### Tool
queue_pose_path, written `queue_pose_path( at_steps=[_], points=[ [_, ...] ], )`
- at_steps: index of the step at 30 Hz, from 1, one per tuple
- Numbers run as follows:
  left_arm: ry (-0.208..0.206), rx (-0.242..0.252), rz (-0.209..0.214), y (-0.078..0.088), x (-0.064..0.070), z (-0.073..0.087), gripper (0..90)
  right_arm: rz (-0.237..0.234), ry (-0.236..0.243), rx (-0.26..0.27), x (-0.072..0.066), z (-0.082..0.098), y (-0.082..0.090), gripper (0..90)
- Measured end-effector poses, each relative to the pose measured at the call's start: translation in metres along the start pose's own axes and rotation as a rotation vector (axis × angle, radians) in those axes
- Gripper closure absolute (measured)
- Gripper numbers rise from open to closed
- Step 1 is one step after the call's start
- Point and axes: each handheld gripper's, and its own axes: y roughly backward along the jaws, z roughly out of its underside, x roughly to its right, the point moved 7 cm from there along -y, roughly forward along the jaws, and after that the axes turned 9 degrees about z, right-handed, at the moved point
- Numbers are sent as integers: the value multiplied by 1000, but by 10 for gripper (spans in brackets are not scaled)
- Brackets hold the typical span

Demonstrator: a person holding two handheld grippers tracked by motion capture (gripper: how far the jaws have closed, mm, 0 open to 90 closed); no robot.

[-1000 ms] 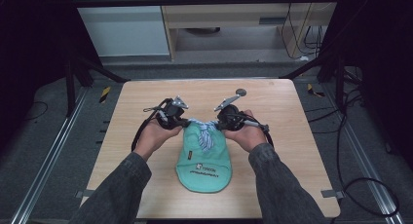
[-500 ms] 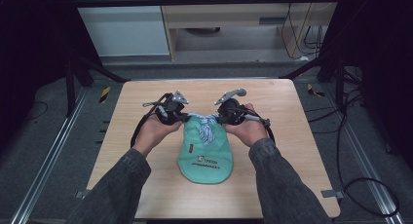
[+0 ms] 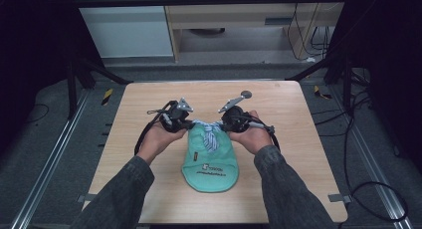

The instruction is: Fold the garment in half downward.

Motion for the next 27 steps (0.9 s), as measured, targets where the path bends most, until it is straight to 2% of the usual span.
queue_pose_path(
  at_steps=[3, 6, 9, 13, 15, 20, 27],
  points=[
    [5, 8, -7, 1, -4, -3, 867, 7, -5, 6, 4, -5, -2, 824],
    [14, 25, -17, 3, -13, -12, 866, 19, -9, 12, 10, -12, -3, 823],
    [17, 42, -21, 3, -14, -15, 865, 31, -10, 22, 15, -17, -3, 821],
    [-15, 30, -28, 1, -5, -8, 859, 31, 10, 27, 10, -10, -2, 818],
    [-17, 32, -30, 1, -3, -5, 858, 29, 9, 29, 8, -7, -2, 818],
    [-49, 25, -23, -4, 15, 9, 857, 20, 19, 43, -7, 15, -1, 816],
    [-65, 23, -15, -8, 23, 14, 856, 5, 14, 44, -15, 30, 0, 815]
  ],
)
